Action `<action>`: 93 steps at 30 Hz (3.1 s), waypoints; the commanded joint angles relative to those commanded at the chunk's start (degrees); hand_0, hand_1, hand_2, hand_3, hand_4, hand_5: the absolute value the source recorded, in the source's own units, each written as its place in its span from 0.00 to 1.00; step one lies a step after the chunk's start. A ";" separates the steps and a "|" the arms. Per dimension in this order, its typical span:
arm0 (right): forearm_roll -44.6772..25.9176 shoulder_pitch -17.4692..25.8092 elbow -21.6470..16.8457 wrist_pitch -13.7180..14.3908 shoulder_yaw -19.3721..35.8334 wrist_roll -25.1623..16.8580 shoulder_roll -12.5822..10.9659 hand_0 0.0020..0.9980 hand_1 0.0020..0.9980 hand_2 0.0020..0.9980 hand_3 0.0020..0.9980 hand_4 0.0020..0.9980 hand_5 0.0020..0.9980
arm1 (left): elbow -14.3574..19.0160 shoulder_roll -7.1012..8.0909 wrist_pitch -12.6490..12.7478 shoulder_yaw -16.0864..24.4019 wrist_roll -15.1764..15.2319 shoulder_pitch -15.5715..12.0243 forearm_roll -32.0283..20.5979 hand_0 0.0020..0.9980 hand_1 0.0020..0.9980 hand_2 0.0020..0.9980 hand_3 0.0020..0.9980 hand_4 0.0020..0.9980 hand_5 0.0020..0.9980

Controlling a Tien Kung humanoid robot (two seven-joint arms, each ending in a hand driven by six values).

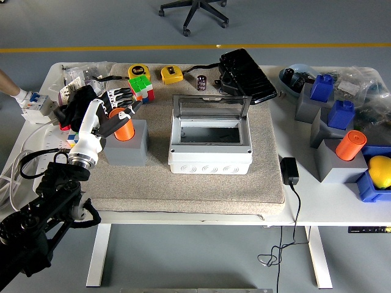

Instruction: Fetch the battery,place it into the box,close the lid of the box

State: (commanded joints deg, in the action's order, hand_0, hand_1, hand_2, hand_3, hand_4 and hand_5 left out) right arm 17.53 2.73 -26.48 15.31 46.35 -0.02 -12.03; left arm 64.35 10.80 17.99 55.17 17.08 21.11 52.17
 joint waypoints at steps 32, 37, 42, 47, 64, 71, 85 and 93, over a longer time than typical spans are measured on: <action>-0.24 -0.11 0.04 0.11 0.00 -0.15 -0.04 0.60 0.63 0.65 0.57 0.97 0.52 | -4.81 -1.96 0.64 -1.21 0.42 2.48 -2.10 0.44 0.43 0.46 0.48 0.81 0.00; -0.34 -0.11 0.02 0.24 -0.05 -0.41 -0.05 0.60 0.63 0.65 0.57 0.97 0.52 | -5.39 -2.13 0.52 -1.23 0.55 2.70 -2.85 0.33 0.33 0.33 0.38 0.75 0.00; -0.40 -0.08 0.03 0.30 -0.18 -0.52 -0.09 0.60 0.63 0.65 0.57 0.97 0.52 | -5.98 -2.28 0.70 -1.41 0.50 2.84 -2.71 0.26 0.23 0.22 0.26 0.58 0.00; -0.40 -0.12 0.02 0.30 -0.14 -0.54 -0.07 0.60 0.63 0.65 0.57 0.97 0.52 | -6.62 -2.51 0.63 -1.81 0.30 3.00 -2.62 0.26 0.23 0.22 0.26 0.58 0.00; -0.77 -0.03 -0.01 0.55 -0.42 -1.60 -0.17 0.60 0.63 0.65 0.57 0.97 0.52 | -2.27 -2.36 1.33 -1.87 0.45 3.32 1.03 0.20 0.13 0.15 0.19 0.15 0.00; -0.76 0.02 0.08 0.58 -0.37 -1.65 -0.28 0.60 0.63 0.64 0.57 0.97 0.52 | 7.68 0.84 3.51 -6.19 -3.14 4.20 10.36 0.21 0.13 0.15 0.19 0.16 0.00; -1.02 -0.10 -0.02 0.88 -0.57 -1.94 -0.26 0.60 0.63 0.64 0.56 0.96 0.52 | 13.66 0.14 8.79 -27.37 -21.16 17.73 34.59 0.11 0.07 0.10 0.19 0.74 0.00; -1.12 -0.11 0.05 0.94 -0.69 -1.87 -0.32 0.60 0.63 0.64 0.56 0.96 0.52 | 7.26 -4.45 9.62 -31.65 -30.92 24.16 39.44 0.11 0.07 0.10 0.18 0.87 0.01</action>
State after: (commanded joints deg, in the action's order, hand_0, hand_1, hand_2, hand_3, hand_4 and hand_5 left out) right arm 16.41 2.62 -26.42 16.25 45.66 -1.89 -12.35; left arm 71.60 6.35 27.61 23.52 -13.84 45.27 91.61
